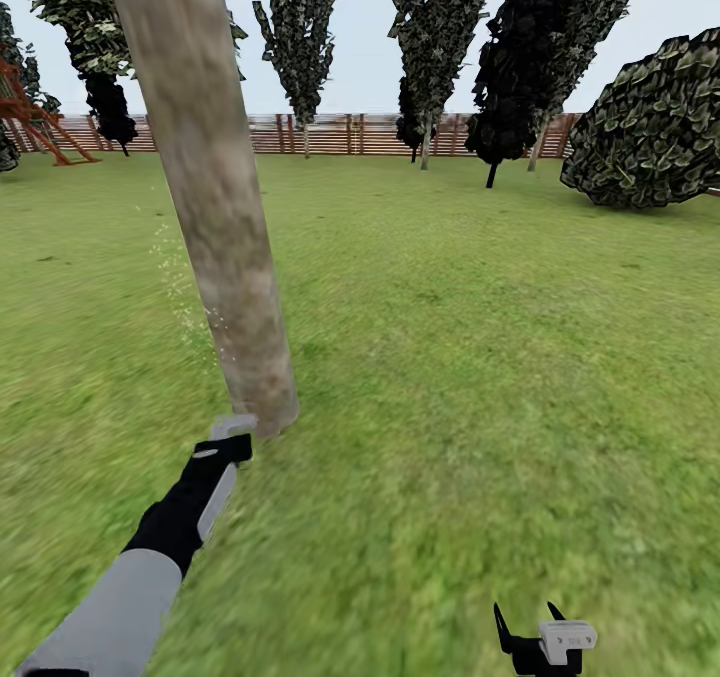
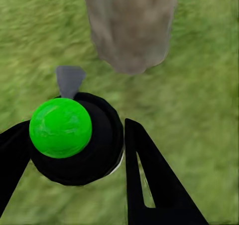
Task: In the garden, pick up the pesticide atomizer on the floor and spray pesticide onto both trees until each tree trunk is fully covered.
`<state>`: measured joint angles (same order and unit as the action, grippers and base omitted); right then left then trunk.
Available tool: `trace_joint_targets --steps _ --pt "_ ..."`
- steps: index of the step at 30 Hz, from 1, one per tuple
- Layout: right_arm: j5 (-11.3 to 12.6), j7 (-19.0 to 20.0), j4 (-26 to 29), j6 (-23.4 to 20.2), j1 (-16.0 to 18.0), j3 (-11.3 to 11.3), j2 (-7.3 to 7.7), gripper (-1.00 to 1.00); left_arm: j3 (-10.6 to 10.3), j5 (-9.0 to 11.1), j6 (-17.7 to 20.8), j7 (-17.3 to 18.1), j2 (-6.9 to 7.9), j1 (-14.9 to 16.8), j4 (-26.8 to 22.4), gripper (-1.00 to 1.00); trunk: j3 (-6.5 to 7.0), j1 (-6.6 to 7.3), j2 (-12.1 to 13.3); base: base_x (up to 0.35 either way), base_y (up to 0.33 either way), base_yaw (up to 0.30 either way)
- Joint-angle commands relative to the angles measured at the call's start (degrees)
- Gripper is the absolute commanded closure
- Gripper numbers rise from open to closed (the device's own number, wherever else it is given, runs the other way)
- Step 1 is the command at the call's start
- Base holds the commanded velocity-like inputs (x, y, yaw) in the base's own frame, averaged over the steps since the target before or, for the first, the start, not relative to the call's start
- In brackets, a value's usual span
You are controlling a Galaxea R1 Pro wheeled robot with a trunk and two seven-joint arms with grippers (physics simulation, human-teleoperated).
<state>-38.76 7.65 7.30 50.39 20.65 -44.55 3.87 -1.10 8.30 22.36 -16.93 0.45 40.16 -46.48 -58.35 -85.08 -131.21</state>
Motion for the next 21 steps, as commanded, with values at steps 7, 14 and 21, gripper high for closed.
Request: trace_joint_targets --steps 7,14,21 --pt "0.00 0.00 0.00 -0.01 0.00 0.02 0.00 -1.00 0.11 -0.64 9.63 5.89 2.94 3.91 -4.55 1.00 -0.01 0.00 0.00 -0.026 0.000 0.000" --pt "0.00 0.00 0.00 -0.01 0.00 -0.01 0.00 -1.00 0.04 -0.57 18.96 6.03 2.36 8.72 -10.83 1.00 -0.01 0.00 0.00 -0.100 0.000 0.000" --pt "0.00 0.00 0.00 0.00 0.00 -0.01 0.00 -1.00 0.52 0.12 20.61 10.54 7.97 11.56 -11.78 1.00 -0.01 0.00 0.00 -0.001 0.000 0.000"
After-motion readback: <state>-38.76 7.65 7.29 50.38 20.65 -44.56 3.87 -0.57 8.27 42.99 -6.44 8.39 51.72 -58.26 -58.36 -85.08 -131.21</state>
